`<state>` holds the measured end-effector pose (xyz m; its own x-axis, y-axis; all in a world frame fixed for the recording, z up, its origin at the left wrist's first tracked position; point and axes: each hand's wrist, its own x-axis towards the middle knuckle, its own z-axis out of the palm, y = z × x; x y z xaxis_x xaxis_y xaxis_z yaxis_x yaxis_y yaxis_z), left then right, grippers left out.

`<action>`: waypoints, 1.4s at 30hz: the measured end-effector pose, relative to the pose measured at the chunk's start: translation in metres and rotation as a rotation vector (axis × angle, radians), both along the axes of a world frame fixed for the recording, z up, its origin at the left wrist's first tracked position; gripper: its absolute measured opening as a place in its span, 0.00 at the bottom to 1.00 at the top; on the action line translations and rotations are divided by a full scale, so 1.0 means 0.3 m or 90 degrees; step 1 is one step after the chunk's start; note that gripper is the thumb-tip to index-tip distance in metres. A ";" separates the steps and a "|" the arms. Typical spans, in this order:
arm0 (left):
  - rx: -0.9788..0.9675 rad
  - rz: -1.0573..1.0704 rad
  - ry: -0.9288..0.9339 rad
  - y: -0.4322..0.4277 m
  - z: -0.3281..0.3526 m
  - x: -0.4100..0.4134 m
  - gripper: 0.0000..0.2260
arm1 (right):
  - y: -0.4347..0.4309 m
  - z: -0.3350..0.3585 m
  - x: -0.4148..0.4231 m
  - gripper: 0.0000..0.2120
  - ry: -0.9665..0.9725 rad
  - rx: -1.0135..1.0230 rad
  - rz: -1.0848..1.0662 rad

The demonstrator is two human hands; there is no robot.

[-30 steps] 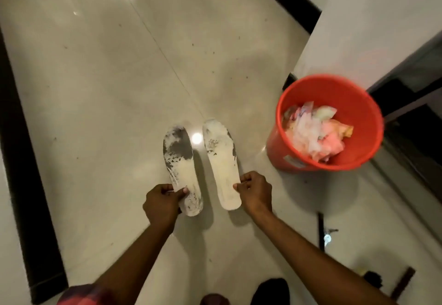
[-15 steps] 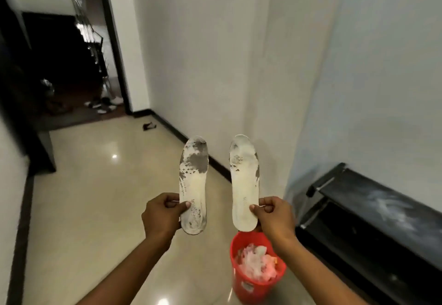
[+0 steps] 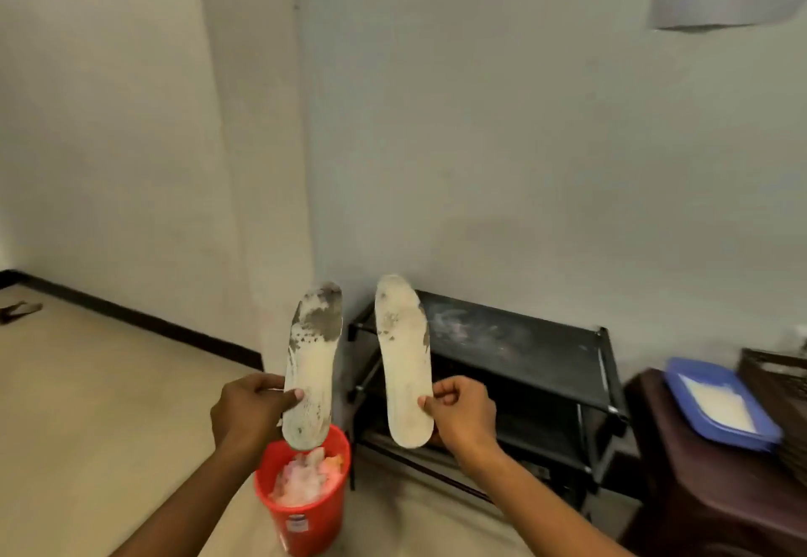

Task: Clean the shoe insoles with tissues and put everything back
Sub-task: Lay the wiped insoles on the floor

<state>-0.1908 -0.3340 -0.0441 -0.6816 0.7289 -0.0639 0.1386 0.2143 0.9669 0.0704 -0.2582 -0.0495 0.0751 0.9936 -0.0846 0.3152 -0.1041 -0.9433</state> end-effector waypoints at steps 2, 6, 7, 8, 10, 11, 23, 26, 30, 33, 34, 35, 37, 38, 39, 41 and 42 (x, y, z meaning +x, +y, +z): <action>-0.042 -0.032 0.017 0.041 -0.068 0.097 0.10 | -0.025 -0.101 0.119 0.08 -0.022 -0.052 -0.042; -0.133 -0.106 -0.003 0.126 -0.260 0.227 0.10 | -0.083 -0.286 0.302 0.08 -0.052 -0.174 -0.120; -0.154 -0.121 -0.002 0.159 -0.324 0.249 0.11 | -0.085 -0.328 0.336 0.08 -0.055 -0.200 -0.138; -0.169 -0.135 0.002 0.189 -0.380 0.271 0.10 | -0.080 -0.366 0.362 0.08 -0.059 -0.226 -0.153; -0.186 -0.139 0.033 0.240 -0.431 0.327 0.08 | -0.042 -0.430 0.399 0.09 -0.064 -0.273 -0.180; -0.187 -0.144 0.033 0.262 -0.438 0.353 0.08 | -0.015 -0.455 0.410 0.09 -0.067 -0.289 -0.192; -0.231 -0.210 0.126 0.908 -0.639 0.462 0.12 | 0.619 -0.688 0.427 0.08 0.015 -0.259 -0.245; -0.235 -0.206 0.164 0.998 -0.670 0.468 0.11 | 0.705 -0.721 0.424 0.09 0.037 -0.254 -0.247; -0.259 -0.207 0.206 1.062 -0.717 0.465 0.12 | 0.751 -0.756 0.418 0.08 0.007 -0.262 -0.251; -0.259 -0.207 0.233 1.071 -0.739 0.465 0.13 | 0.753 -0.765 0.425 0.08 -0.054 -0.244 -0.242; -0.256 -0.204 0.236 1.068 -0.742 0.466 0.14 | 0.749 -0.765 0.428 0.07 -0.069 -0.238 -0.241; -0.249 -0.200 0.237 1.060 -0.740 0.469 0.15 | 0.743 -0.762 0.432 0.07 -0.078 -0.231 -0.242; -0.220 -0.190 0.224 1.030 -0.721 0.475 0.18 | 0.719 -0.750 0.437 0.07 -0.093 -0.202 -0.247; -0.196 -0.186 0.211 1.005 -0.701 0.479 0.19 | 0.700 -0.741 0.439 0.07 -0.105 -0.181 -0.246; -0.172 -0.187 0.200 0.974 -0.676 0.484 0.19 | 0.676 -0.729 0.440 0.08 -0.118 -0.161 -0.241; -0.142 -0.210 0.196 0.902 -0.632 0.491 0.17 | 0.616 -0.705 0.441 0.08 -0.135 -0.132 -0.224; -0.136 -0.227 0.195 0.857 -0.606 0.498 0.15 | 0.579 -0.684 0.443 0.07 -0.139 -0.122 -0.214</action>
